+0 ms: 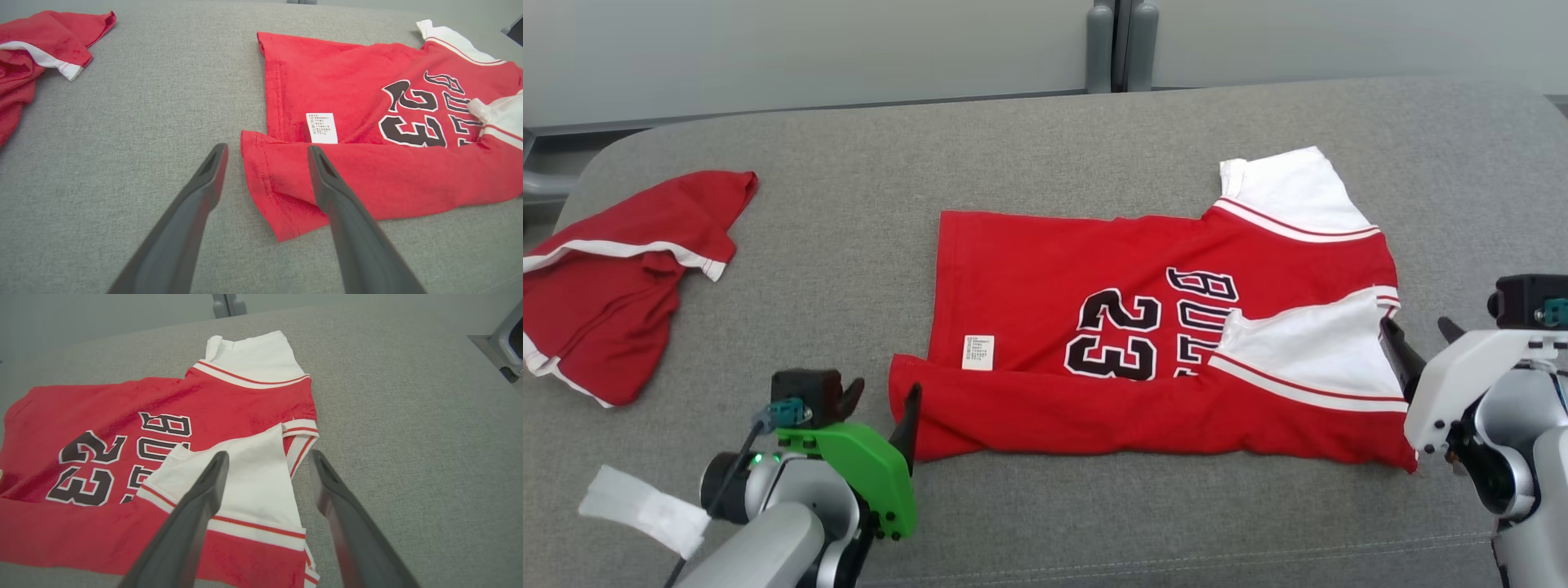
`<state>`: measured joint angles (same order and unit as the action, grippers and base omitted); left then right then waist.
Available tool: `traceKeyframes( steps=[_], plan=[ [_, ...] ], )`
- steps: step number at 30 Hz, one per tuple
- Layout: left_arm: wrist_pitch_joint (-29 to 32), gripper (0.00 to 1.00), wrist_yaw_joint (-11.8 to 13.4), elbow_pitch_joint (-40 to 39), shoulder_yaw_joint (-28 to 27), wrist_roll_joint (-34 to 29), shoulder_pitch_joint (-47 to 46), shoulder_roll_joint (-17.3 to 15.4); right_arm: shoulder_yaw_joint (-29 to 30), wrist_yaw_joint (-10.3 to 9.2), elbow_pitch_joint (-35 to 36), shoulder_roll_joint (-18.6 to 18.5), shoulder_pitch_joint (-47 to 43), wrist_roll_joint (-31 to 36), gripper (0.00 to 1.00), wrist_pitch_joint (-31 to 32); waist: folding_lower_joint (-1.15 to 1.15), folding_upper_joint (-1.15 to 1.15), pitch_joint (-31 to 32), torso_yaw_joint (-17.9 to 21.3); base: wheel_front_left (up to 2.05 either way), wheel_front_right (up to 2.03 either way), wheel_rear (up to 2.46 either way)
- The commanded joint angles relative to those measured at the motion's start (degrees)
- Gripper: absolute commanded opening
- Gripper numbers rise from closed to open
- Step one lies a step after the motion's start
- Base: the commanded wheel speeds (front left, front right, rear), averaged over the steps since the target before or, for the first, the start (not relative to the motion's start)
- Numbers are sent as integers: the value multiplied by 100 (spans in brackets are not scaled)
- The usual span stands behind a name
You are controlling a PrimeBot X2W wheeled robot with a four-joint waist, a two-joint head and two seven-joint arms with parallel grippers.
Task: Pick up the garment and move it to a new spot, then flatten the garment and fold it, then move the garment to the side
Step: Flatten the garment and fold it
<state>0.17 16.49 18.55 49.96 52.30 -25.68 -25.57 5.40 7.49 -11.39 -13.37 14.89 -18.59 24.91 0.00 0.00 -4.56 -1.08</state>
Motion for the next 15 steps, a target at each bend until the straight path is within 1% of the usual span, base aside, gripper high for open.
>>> traceKeyframes(
  steps=[1,5,8,11,15],
  plan=[
    [-29,100,74,-127,-19,56,205,-48,98,0,275,88,-234,132,100,213,0,0,62,34,0,0,0],
    [-114,100,218,-343,2,62,503,-109,304,0,901,340,-694,303,100,600,0,0,73,69,0,0,0],
    [-139,100,293,-423,72,15,614,-109,443,-1,1135,444,-975,436,100,662,0,0,80,80,0,0,0],
    [-156,100,332,-444,133,-22,669,-38,611,1,1183,552,-1229,535,100,560,0,0,84,56,0,0,0],
    [-203,100,371,-361,167,-16,716,65,734,0,980,674,-1369,567,100,418,0,0,76,81,0,0,0]
  ],
)
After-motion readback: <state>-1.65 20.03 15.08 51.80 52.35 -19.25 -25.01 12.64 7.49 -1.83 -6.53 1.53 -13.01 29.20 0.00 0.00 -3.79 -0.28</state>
